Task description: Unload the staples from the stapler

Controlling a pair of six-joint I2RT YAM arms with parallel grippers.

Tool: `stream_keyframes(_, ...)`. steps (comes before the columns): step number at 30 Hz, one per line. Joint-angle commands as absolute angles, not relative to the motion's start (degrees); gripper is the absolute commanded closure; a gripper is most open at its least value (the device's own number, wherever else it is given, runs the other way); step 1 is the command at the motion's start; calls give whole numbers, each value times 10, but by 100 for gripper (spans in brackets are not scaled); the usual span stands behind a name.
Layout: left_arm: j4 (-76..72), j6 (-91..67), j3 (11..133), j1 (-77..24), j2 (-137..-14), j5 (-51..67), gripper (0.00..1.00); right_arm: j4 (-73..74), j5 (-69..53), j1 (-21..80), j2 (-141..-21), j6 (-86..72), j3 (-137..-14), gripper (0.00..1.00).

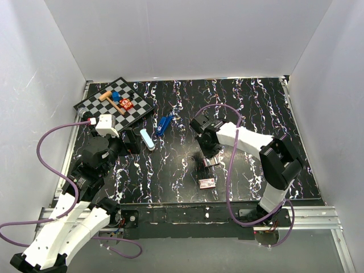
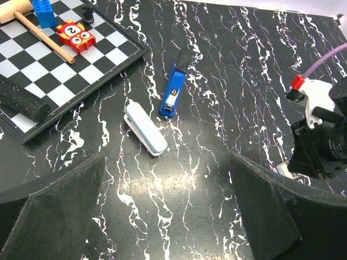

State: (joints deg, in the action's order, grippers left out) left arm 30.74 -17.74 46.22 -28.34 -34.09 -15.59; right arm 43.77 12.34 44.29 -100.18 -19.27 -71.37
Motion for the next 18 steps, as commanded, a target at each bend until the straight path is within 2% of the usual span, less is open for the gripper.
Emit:
stream_keyframes(1, 294, -171, 461, -281, -339, -152, 2, 424, 136, 434, -1004, -206, -708, 88)
stream_keyframes(18, 292, -171, 461, -280, -351, -150, 2, 409, 136, 422, -1027, -215, -692, 88)
